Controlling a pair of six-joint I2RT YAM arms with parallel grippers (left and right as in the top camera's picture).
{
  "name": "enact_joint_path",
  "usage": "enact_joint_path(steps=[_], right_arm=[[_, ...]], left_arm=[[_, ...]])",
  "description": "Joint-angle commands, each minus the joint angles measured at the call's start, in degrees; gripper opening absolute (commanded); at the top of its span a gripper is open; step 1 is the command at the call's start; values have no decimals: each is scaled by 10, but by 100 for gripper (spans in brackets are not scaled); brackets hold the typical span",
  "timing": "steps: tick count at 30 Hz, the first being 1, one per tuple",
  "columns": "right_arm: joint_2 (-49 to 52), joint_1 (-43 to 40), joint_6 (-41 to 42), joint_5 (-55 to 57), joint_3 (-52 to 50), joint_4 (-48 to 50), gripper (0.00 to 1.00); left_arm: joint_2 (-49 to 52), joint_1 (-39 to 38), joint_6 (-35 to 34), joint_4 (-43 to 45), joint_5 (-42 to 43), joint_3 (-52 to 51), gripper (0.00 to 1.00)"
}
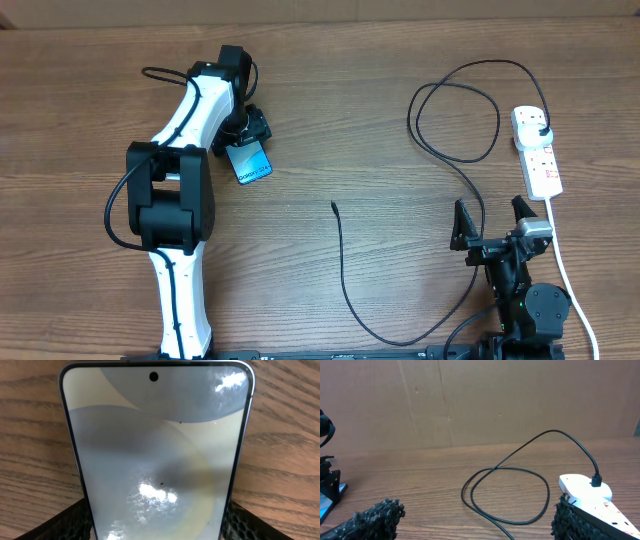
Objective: Plug charger to phone and switch on socket
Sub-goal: 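Lower the left gripper and close it on the phone's sides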
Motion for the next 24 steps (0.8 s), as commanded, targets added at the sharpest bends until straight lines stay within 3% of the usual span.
enact_joint_path(steps=[1,16,24], right_arm=[[-6,3,2,6,-6,2,100],[-6,3,2,6,-6,2,100],[-6,3,2,6,-6,2,100]], left_arm=[[7,0,-7,3,7,-16,60],[7,0,-8,3,7,-16,32],[7,0,-8,3,7,-16,7]])
